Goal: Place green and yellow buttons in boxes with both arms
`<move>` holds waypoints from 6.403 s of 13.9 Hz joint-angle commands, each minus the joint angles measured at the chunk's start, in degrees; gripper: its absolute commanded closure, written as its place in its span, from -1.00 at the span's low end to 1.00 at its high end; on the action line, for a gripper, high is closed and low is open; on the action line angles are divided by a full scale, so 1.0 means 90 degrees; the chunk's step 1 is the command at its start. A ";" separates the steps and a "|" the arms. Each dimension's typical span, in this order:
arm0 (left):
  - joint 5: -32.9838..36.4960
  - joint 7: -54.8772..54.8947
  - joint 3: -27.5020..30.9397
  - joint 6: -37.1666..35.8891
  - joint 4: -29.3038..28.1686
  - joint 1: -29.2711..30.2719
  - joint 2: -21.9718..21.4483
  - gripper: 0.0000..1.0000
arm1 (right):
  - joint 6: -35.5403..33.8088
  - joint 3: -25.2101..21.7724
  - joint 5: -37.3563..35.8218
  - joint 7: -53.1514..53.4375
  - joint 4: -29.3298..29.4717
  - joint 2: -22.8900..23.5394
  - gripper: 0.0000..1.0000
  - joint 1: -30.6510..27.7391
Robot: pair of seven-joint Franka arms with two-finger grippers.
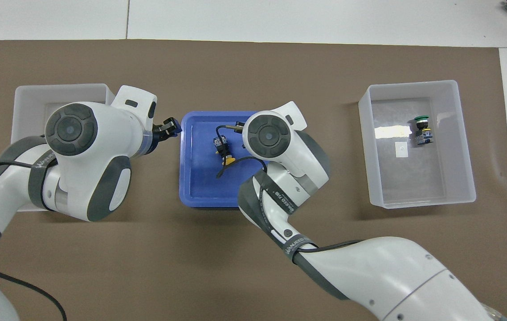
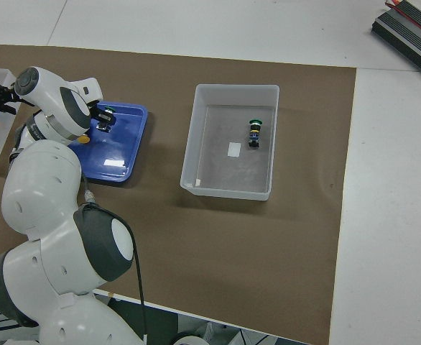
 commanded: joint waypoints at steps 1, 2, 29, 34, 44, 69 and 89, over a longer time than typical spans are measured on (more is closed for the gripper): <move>-0.0208 -0.0165 0.0083 0.0615 -0.0199 -0.0312 0.0118 -0.44 | -0.0529 0.0083 -0.0012 -0.0955 -0.0388 -0.0895 1.00 -0.0723; -0.0248 -0.0329 0.0083 0.0888 -0.0248 -0.0429 0.0206 -0.43 | -0.0540 0.0092 0.0075 -0.1298 -0.0534 -0.1081 1.00 -0.0968; 0.0064 -0.1015 0.0170 0.0798 0.0561 -0.1192 0.1468 1.00 | 0.0974 0.0053 0.1180 -0.6174 -0.2518 -0.1414 -0.94 -0.3773; 0.0083 -0.0577 0.0278 -0.0854 0.0785 -0.0646 0.0403 1.00 | -0.0173 0.0073 0.1199 -0.5610 -0.2012 -0.2087 -1.00 -0.3676; -0.0053 0.4187 0.0288 -0.1621 0.1237 0.2078 0.0217 1.00 | -0.2503 0.0102 0.1277 -0.4084 -0.1609 -0.3299 -1.00 -0.2728; 0.0025 0.5333 0.0327 0.0182 0.0207 0.2480 0.0734 -0.76 | -0.2463 0.0083 0.1346 -0.4104 -0.1600 -0.3299 -1.00 -0.2816; 0.0308 0.4894 0.0249 -0.2800 0.1616 0.1953 0.0090 -1.00 | -0.2463 0.0083 0.1346 -0.4104 -0.1600 -0.3299 -1.00 -0.2816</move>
